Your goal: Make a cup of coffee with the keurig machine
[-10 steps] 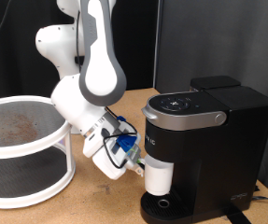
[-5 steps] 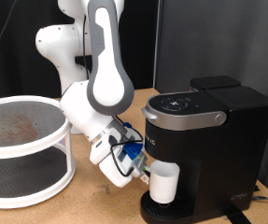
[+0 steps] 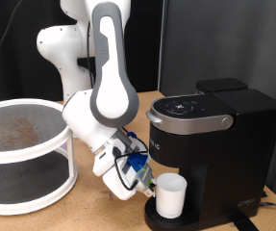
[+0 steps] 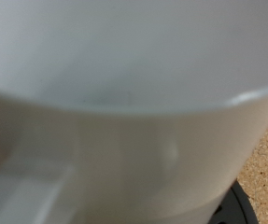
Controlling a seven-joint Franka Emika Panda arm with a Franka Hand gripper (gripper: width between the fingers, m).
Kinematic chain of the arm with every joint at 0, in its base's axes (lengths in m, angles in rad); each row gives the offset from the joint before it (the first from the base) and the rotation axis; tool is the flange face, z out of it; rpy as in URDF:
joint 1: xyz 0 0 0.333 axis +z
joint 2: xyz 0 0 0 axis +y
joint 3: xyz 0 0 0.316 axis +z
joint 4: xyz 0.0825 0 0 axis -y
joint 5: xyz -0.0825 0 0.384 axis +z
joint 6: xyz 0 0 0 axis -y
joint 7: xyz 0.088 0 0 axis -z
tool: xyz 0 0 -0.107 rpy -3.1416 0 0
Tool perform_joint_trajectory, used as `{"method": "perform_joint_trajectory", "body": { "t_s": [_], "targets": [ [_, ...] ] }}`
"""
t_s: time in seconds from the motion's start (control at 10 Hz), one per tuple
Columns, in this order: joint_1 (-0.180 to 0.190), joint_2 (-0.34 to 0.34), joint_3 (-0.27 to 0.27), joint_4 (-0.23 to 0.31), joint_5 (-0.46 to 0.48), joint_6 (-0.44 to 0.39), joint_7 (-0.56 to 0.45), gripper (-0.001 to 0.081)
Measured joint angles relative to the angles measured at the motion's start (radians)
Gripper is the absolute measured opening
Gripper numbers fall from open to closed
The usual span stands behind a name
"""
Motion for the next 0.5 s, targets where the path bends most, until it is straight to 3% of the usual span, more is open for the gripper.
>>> {"method": "perform_joint_trajectory", "body": {
  "t_s": [0.2,0.3,0.4,0.5],
  "targets": [
    [-0.002,0.0,-0.001,-0.001,-0.011,0.0,0.005,0.0456],
    [-0.005,-0.001,-0.002,-0.003,-0.034,-0.002,0.022,0.0456],
    [-0.008,-0.004,-0.004,-0.007,-0.068,-0.004,0.049,0.0658],
    [-0.011,-0.014,-0.008,-0.016,-0.119,-0.008,0.094,0.0658]
  ]
}}
